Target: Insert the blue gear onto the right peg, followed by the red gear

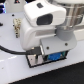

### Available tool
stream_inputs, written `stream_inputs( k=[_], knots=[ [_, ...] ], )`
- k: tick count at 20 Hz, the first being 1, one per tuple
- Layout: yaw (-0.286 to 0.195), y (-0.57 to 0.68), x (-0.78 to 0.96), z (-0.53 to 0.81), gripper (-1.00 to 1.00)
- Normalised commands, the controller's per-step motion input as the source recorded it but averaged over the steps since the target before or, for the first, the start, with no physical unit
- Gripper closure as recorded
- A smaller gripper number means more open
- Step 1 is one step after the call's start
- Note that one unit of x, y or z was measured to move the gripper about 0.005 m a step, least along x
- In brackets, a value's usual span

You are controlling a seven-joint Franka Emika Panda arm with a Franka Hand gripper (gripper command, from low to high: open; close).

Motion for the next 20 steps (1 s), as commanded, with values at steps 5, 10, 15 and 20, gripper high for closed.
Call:
stream_inputs(
  k=[5, 10, 15, 20],
  knots=[
    [0.0, 0.12, -0.09, 0.27, -1.0],
    [0.0, 0.57, -0.16, 0.0, -1.0],
    [0.0, 0.55, -0.55, 0.01, -1.0],
    [0.0, 0.17, -0.51, 0.06, -1.0]
  ],
)
